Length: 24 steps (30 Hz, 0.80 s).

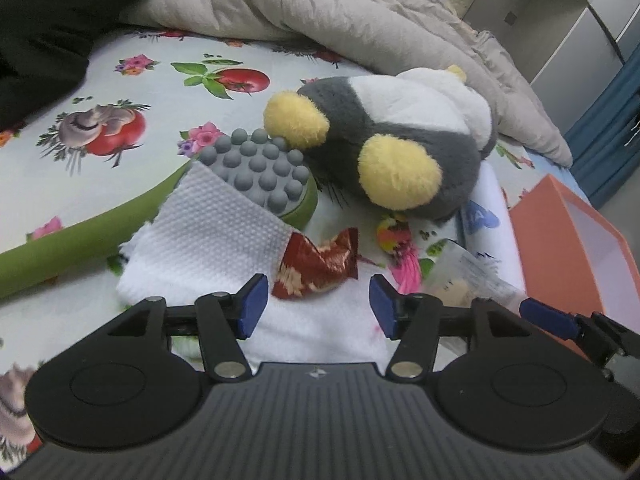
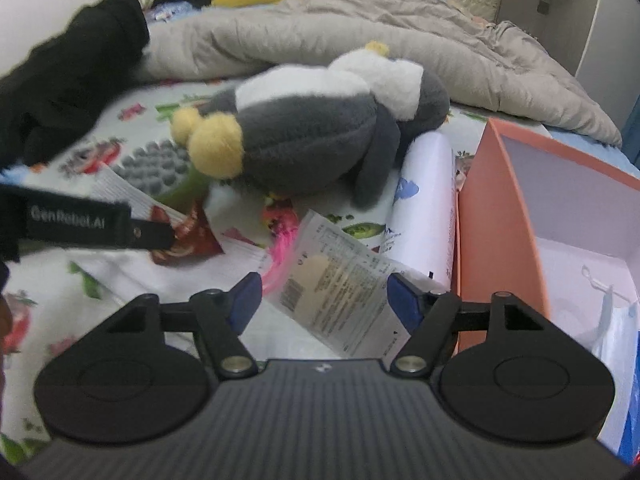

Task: Organize soft objects
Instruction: 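Grasp the red candy wrapper with the left tool while the right grasps the clear sachet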

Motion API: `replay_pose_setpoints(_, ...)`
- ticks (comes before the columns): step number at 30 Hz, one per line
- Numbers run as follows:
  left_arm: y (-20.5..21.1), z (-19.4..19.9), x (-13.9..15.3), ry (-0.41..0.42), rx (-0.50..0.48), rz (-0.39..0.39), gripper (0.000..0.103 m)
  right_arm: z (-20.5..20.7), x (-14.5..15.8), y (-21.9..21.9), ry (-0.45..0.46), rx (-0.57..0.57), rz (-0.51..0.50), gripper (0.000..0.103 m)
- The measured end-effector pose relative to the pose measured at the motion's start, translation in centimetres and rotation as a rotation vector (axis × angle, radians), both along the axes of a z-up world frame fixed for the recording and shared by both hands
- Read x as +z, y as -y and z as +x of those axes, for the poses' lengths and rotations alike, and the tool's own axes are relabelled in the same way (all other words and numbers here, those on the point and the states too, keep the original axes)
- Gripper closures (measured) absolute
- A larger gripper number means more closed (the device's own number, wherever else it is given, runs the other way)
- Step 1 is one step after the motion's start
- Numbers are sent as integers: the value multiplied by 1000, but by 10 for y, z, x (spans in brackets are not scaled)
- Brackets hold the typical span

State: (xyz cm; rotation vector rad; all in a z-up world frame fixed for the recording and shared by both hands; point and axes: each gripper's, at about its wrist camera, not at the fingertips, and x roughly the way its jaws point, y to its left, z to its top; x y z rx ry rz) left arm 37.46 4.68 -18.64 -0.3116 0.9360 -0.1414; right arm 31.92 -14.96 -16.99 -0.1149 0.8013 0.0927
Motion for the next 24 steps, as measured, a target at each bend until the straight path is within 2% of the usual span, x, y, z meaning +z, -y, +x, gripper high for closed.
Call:
replay_pose_setpoints(6, 11, 25, -19, -21, 0, 39, 37, 13, -25, -12, -30, 27, -57, 32)
replay_pose_setpoints(11, 19, 37, -28, -37, 18, 95, 37, 23, -39, -12, -56, 36, -26, 32)
replay_pose_setpoints(17, 18, 48, -35, -63, 31, 92, 41, 31, -45, -3, -68, 31, 48, 31)
replay_pose_setpoints(21, 19, 49, -38, -66, 28, 87, 52, 31, -44, 0, -68, 14, 62, 40)
replay_pose_setpoints(24, 20, 49, -39, -60, 21, 67, 56, 33, -42, 4, -72, 5, 70, 49)
